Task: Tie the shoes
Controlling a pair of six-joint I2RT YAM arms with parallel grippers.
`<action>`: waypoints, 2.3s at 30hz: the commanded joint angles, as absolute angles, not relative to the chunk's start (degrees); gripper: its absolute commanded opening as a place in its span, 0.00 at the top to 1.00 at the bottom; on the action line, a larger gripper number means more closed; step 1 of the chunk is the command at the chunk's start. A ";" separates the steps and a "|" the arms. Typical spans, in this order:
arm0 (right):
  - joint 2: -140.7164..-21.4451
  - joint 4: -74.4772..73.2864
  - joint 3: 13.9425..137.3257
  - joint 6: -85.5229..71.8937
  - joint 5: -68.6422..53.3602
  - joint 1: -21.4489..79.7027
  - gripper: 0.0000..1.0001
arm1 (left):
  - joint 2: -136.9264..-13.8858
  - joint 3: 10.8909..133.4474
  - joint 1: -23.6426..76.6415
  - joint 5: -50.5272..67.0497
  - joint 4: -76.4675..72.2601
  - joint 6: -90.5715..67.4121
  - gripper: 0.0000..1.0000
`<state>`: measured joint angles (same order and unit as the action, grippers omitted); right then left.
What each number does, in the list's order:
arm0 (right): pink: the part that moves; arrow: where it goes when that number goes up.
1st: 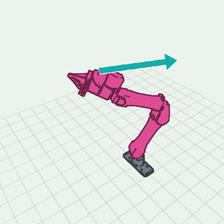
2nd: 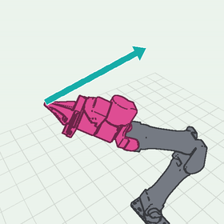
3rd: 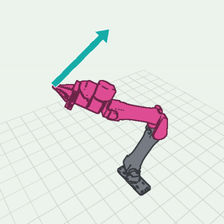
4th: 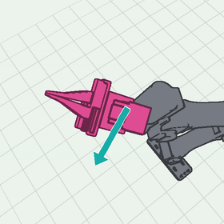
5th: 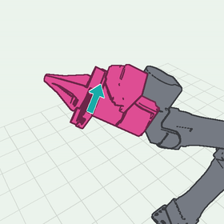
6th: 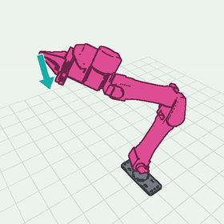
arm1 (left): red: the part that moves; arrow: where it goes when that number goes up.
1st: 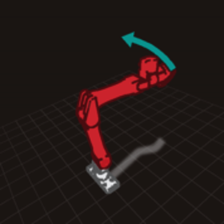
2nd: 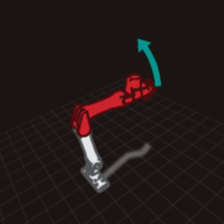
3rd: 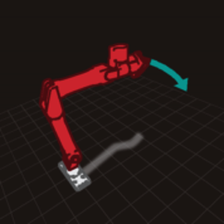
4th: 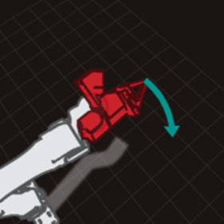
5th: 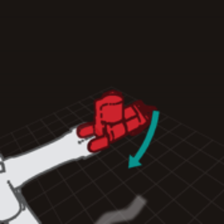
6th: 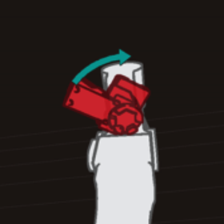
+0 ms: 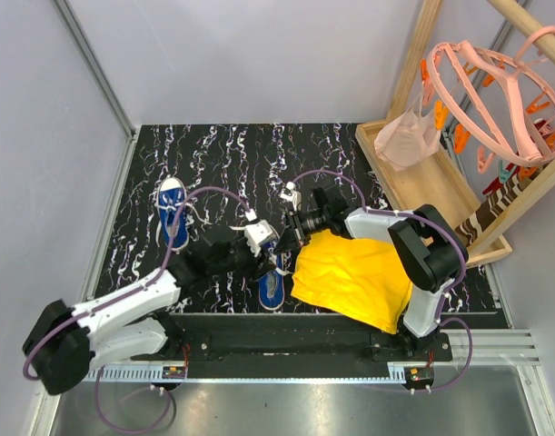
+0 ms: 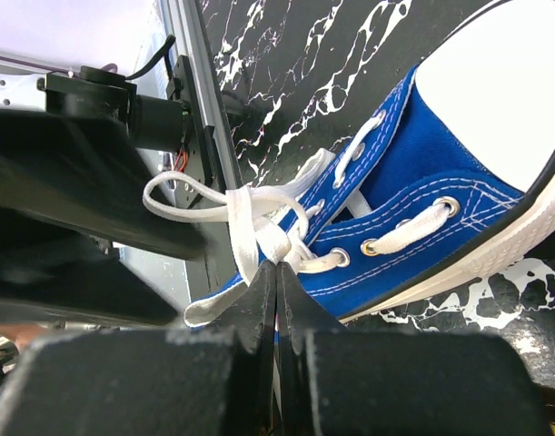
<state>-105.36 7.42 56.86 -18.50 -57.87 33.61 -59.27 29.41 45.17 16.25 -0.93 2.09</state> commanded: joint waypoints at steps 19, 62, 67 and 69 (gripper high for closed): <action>-101.16 8.53 55.99 -17.23 -55.46 34.01 1.00 | -60.91 38.67 28.65 34.71 6.24 -6.94 0.34; -94.48 -6.41 52.65 -6.33 -46.23 30.76 1.00 | -69.25 39.55 19.51 31.55 11.60 3.95 1.00; -94.75 -8.17 52.91 -4.84 -46.23 30.67 1.00 | -71.27 41.04 18.99 30.15 13.88 6.85 1.00; -94.66 -8.79 52.65 -3.79 -46.14 30.59 1.00 | -71.89 41.57 18.55 29.62 14.93 8.43 1.00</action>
